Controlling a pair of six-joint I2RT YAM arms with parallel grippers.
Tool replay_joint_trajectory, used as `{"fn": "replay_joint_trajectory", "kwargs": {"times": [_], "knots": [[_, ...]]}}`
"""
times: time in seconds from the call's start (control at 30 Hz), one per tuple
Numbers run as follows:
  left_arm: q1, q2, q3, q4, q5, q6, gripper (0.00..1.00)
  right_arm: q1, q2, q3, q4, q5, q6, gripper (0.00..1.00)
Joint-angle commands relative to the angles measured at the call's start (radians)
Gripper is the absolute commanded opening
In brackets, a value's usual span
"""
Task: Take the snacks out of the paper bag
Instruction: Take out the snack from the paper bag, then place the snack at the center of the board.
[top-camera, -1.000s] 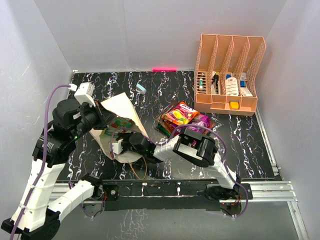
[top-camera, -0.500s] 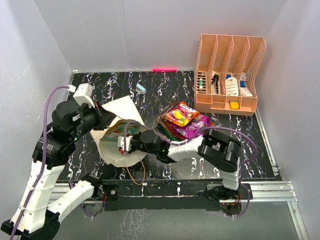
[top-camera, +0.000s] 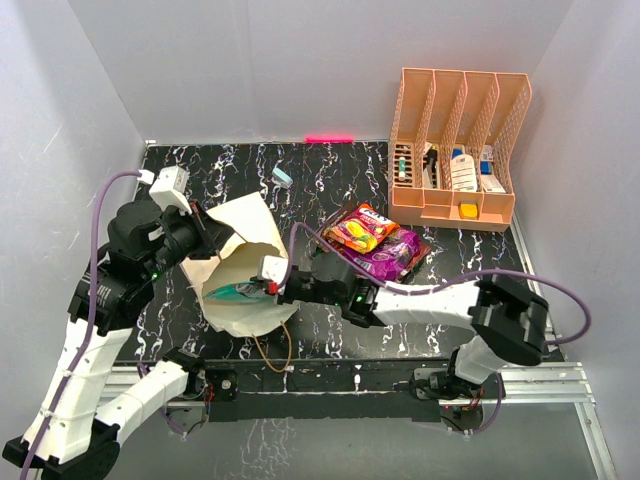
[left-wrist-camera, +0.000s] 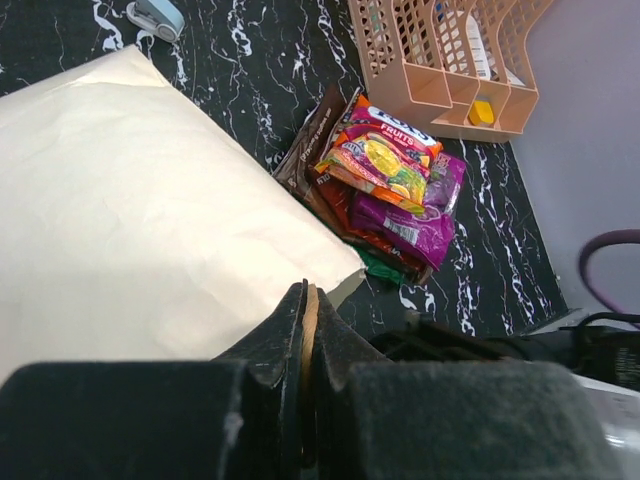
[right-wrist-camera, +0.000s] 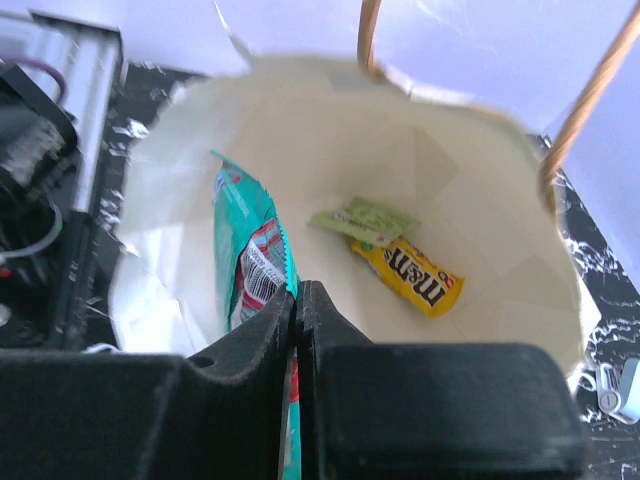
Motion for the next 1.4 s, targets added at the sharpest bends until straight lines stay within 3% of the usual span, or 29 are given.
{"fn": "replay_joint_trajectory", "kwargs": {"times": [0.0, 0.2, 0.4, 0.73, 1.0, 1.13, 1.23, 1.37], "knots": [[-0.002, -0.001, -0.01, 0.026, 0.013, -0.009, 0.0, 0.002, -0.126, -0.008, 0.003, -0.086, 0.08, 0.07], [-0.002, -0.003, -0.014, 0.026, 0.006, -0.009, 0.0, 0.002, -0.278, -0.019, -0.084, -0.117, 0.117, 0.07], [-0.002, 0.006, -0.019, 0.032, 0.001, 0.001, 0.0, 0.001, -0.446, 0.029, -0.277, -0.011, 0.09, 0.07], [-0.002, 0.016, -0.017, 0.025, -0.02, 0.02, 0.0, 0.001, -0.57, 0.13, -0.557, 0.373, 0.021, 0.07], [-0.002, 0.023, -0.005, 0.015, -0.025, 0.026, 0.0, -0.033, -0.528, 0.172, -0.58, 0.709, -0.008, 0.07], [-0.002, 0.031, -0.005, 0.027, -0.009, 0.022, 0.0, -0.148, -0.469, 0.202, -0.564, 0.698, -0.041, 0.07], [-0.003, 0.035, -0.004, 0.03, 0.001, 0.017, 0.0, -0.26, -0.443, 0.256, -0.577, 0.564, 0.034, 0.07], [-0.002, 0.032, 0.0, 0.027, -0.009, 0.017, 0.0, -0.299, -0.408, 0.29, -0.561, 0.458, 0.086, 0.07]]}}
